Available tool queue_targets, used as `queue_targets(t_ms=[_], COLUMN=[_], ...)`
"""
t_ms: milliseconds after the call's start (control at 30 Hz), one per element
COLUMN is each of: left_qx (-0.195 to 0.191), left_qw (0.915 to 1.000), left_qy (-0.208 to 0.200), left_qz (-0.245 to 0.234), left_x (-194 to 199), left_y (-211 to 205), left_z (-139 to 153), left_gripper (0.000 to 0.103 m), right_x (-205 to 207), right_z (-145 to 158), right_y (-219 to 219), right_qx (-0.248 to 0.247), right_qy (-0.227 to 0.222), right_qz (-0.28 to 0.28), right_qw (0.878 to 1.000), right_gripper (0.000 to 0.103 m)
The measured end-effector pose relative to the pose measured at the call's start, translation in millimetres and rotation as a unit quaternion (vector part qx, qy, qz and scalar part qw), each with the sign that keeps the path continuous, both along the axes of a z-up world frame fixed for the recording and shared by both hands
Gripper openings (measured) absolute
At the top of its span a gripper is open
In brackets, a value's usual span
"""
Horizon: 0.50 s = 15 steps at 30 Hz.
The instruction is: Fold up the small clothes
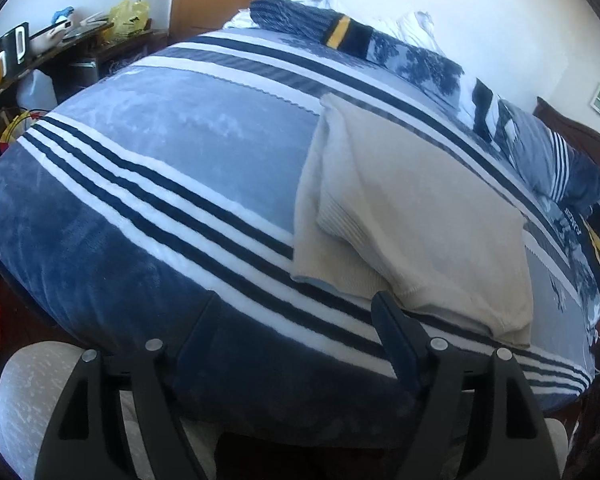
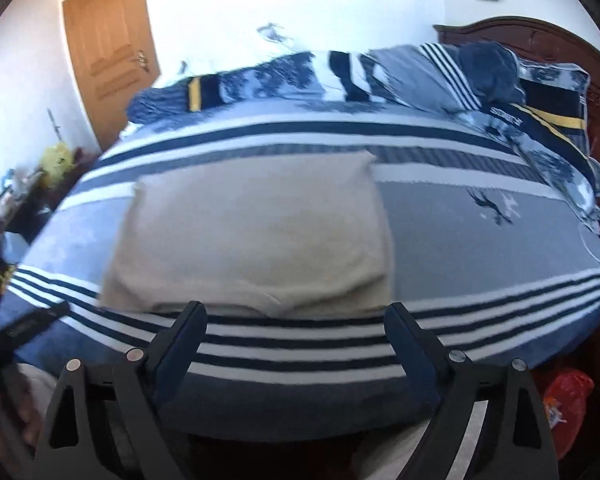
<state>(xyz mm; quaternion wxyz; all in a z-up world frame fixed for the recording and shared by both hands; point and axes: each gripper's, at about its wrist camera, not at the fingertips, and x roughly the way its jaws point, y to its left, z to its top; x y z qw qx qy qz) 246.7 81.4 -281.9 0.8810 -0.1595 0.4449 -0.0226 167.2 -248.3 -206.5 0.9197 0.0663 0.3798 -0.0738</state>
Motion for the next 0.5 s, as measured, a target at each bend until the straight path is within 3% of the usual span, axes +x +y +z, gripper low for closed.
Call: queue_targets(t_ms=[100,300,500], left_qx=[0.008,0.042,-0.029], left_qw=[0.9999,0.9986,0.9993], left_qy=[-0.005,-0.022,-0.012], left_qz=[0.014,0.025,0.019], left_x=[3,11,32], left_y=[5,11,23], left_z=[-2,-4,-20], left_gripper=[0.078,0.079,0.079], right_x=[11,29,61], right_z=[15,26,26], right_y=[15,30,46], right_qx=[-0.007,0.050,0.041], right_qy=[-0.005,-0.013,0.005], right_qz=[-0.003,0.025,0.076], right_qw=[1.000,0.998,0.996], right_gripper=[0.093,0.093,0.093])
